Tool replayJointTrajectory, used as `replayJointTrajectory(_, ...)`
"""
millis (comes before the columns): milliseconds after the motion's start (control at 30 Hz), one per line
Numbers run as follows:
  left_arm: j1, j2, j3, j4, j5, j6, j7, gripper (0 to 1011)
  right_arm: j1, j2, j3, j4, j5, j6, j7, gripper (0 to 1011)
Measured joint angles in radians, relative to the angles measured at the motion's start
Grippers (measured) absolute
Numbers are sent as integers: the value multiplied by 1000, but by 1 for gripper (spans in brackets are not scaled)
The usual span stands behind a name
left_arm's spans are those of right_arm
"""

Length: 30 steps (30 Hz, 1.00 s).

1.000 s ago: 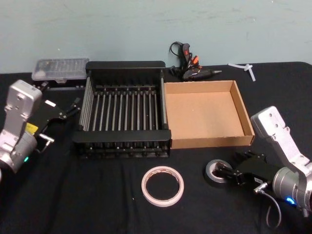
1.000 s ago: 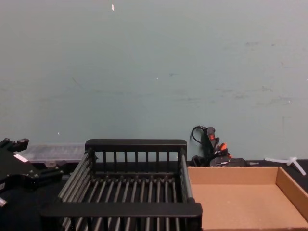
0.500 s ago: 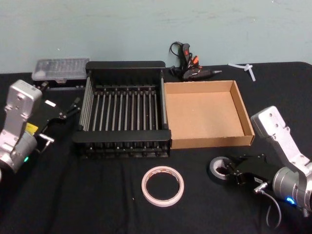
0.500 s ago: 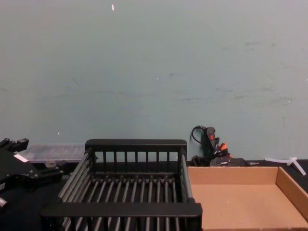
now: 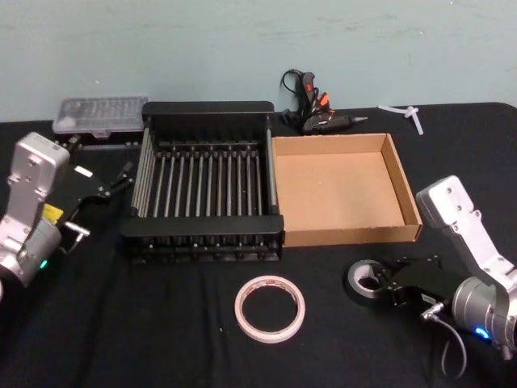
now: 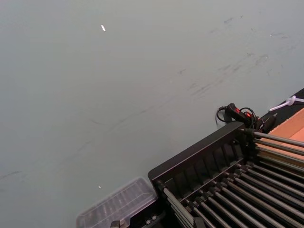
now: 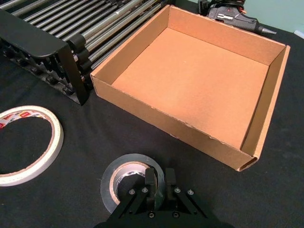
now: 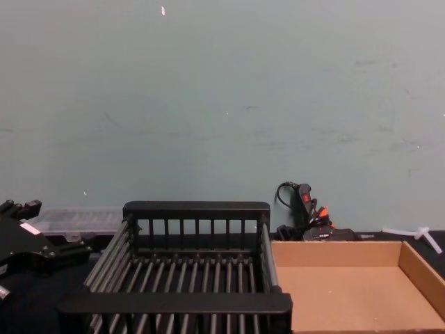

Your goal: Pick up the white tape and place it into the black box , Pick up the silver tape and place it into the brown box.

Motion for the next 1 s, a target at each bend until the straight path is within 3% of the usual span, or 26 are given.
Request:
replayJointTrajectory(600, 0, 0, 0, 0, 0, 0, 0, 1001, -31, -6, 71, -91, 4, -54, 65, 135)
replayJointTrajectory(1000, 0, 0, 0, 0, 0, 0, 0, 1001, 25, -49, 84, -73, -14, -112, 53, 135)
